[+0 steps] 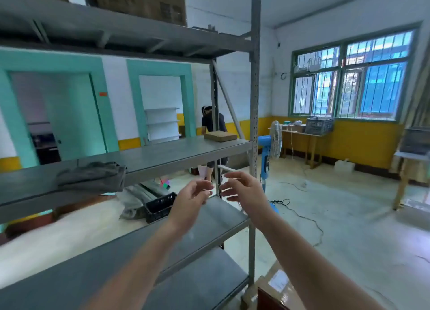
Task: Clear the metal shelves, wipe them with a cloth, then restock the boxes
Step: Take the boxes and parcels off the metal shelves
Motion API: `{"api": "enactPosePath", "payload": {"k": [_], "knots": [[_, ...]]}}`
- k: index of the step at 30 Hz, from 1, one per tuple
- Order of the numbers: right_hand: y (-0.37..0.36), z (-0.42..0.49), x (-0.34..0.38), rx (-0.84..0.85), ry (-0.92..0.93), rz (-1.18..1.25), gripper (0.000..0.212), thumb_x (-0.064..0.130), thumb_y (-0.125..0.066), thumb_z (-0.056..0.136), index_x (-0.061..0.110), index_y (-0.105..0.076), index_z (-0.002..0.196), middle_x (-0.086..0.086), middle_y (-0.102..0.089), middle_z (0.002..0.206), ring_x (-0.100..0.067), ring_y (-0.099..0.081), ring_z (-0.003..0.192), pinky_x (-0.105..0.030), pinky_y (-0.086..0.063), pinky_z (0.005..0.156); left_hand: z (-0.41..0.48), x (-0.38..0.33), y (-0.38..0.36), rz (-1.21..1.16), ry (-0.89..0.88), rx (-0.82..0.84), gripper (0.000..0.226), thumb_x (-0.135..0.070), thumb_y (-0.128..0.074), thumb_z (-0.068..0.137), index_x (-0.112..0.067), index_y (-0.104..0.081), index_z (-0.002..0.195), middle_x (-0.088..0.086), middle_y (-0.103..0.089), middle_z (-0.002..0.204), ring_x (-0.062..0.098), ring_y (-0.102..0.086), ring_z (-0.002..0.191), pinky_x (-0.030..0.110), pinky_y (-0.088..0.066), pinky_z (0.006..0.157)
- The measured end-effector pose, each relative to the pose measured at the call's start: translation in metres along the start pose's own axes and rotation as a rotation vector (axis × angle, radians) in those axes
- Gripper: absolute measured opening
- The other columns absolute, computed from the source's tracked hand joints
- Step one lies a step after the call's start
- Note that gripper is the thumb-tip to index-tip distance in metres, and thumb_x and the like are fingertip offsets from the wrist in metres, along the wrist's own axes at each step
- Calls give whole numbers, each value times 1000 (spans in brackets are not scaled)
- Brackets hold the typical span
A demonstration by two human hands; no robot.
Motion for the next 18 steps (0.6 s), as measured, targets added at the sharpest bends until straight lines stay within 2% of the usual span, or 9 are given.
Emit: {"api": "enactPosePath", "payload": {"k": [2, 5, 11, 15, 18], "knots": [[-19, 16, 5, -7, 24, 0, 17, 8, -51, 104, 8, -65, 113, -16, -75, 94, -17, -71, 76, -34, -57, 76, 20, -3, 21, 11, -32, 6, 16, -19, -60, 87, -22, -69, 100, 0, -74, 106, 25, -68, 106, 37, -53, 88], [-38, 36, 3, -38, 36, -1, 16, 8, -51, 103, 8, -65, 112, -17, -75, 96, -18, -71, 76, -36, -57, 77, 47, -6, 39, 49, -81, 61, 15, -16, -60, 91, -24, -69, 101, -3, -73, 106, 20, -68, 105, 42, -53, 93], [-56, 75, -2, -102, 52, -8, 16, 5, -53, 101, 11, -64, 110, -10, -74, 89, -15, -71, 73, -32, -56, 70, 97, 1, 53, 103, -122, 121, 18, -12, -57, 99, -24, -67, 108, -8, -73, 105, 8, -67, 102, 34, -54, 92], [-52, 102, -4, -107, 65, -45, 16, 9, -52, 103, 11, -63, 115, -13, -74, 93, -17, -72, 77, -32, -58, 73, 123, 15, 51, 70, -112, 139, 19, -10, -56, 99, -24, -66, 108, -6, -73, 108, 11, -67, 105, 34, -53, 93], [-46, 130, -11, -123, 64, -51, 17, 8, -53, 103, 10, -62, 117, -15, -74, 96, -18, -72, 77, -27, -59, 68, 145, 31, 47, 73, -100, 156, 20, -9, -56, 99, -24, -66, 108, -4, -72, 110, 12, -66, 106, 32, -52, 93]]}}
Point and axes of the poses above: each hand's wrist, its own z-axis towards the middle knuckle, its own y-axis out of the back of the hand, x = y × z, the point moved 9 cm from there along z, towards the middle knuckle
